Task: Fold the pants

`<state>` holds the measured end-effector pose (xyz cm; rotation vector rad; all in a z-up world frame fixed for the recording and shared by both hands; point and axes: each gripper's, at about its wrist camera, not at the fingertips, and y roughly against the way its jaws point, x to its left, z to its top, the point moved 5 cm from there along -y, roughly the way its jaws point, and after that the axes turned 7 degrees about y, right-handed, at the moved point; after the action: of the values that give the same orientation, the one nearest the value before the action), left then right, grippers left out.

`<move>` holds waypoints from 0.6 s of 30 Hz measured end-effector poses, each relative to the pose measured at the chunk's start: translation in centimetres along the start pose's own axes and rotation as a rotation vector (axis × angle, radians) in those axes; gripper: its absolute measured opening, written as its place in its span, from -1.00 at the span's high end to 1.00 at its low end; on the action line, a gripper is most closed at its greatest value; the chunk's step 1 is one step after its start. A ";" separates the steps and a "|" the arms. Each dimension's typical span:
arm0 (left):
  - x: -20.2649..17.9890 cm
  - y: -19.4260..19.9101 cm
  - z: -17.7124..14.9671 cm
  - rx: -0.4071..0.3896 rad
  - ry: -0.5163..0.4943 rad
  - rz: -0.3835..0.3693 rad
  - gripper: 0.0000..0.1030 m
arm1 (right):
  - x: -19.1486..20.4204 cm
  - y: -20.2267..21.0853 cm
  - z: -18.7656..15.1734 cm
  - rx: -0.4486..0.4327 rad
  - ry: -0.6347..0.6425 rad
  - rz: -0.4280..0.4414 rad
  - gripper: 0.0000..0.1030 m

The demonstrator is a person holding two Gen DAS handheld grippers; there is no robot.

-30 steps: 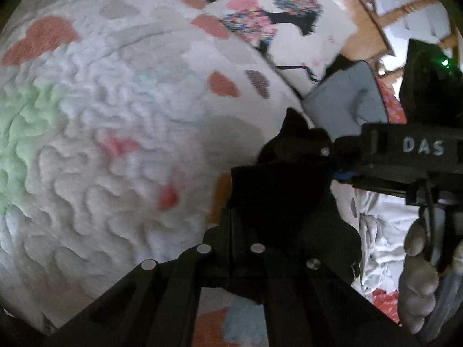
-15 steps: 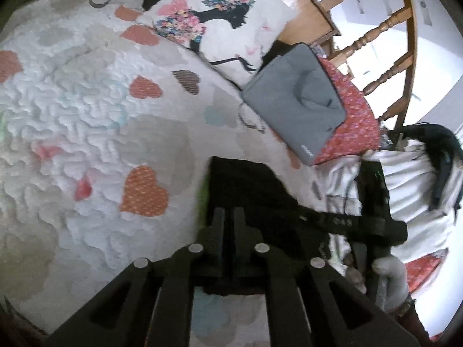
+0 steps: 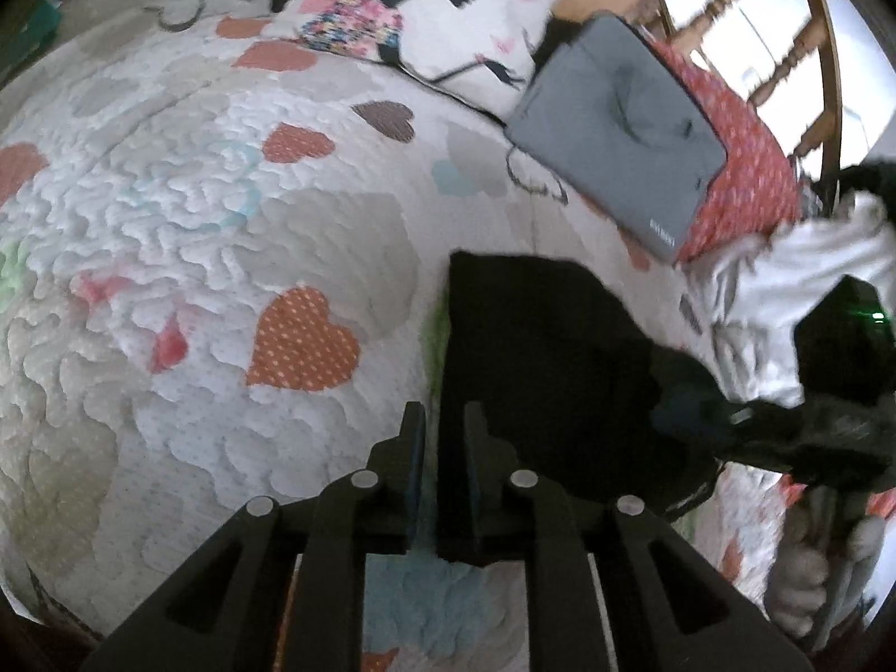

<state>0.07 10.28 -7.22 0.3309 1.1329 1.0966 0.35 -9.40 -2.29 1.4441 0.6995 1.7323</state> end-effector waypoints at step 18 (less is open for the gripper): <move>-1.1 -3.5 -2.1 0.098 -0.007 -0.014 0.34 | 3.2 -4.5 7.7 0.082 0.323 -0.235 -0.13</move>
<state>0.16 7.07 -10.00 0.4025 1.1835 1.0290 8.59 -4.66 -2.51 1.0919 1.0776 1.7832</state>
